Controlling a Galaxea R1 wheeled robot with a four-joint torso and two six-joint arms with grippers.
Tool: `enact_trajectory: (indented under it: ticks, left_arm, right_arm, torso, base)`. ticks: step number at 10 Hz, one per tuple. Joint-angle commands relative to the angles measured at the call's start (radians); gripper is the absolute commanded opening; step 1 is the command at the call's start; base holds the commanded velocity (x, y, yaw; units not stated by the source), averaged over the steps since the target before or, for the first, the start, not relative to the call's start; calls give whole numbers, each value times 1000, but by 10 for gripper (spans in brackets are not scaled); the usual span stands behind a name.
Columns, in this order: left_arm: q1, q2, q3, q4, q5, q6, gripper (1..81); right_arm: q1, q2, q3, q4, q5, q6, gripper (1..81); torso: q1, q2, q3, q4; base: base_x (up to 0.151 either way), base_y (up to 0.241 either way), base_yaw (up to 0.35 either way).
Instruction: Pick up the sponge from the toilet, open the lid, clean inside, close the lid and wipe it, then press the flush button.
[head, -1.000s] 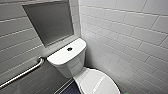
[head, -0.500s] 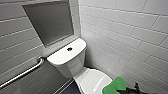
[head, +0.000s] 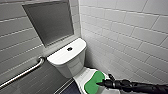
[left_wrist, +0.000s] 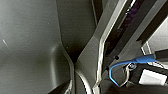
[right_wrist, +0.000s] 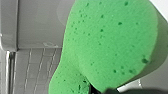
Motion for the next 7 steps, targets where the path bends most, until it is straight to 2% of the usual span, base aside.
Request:
enact_trajectory:
  ticks: [1,3,5,7]
  left_arm:
    - [-5,-18,32,5,53,5,811]
    - [-5,-21,33,5,53,5,811]
    - [-5,-21,33,5,53,5,811]
    - [-5,-21,35,5,53,5,811]
  right_arm:
    - [209,228,-163,-128,-329,-1,10]
    - [205,293,-221,-171,-383,-1,10]
    - [173,353,-307,-216,-384,0,10]
    - [113,397,-410,-217,-350,6,10]
  torso:
    - [0,0,0,0]
    - [0,0,0,0]
    - [0,0,0,0]
    - [0,0,0,0]
  base:
    - [0,0,0]
    - [0,0,0]
    - [0,0,0]
    - [0,0,0]
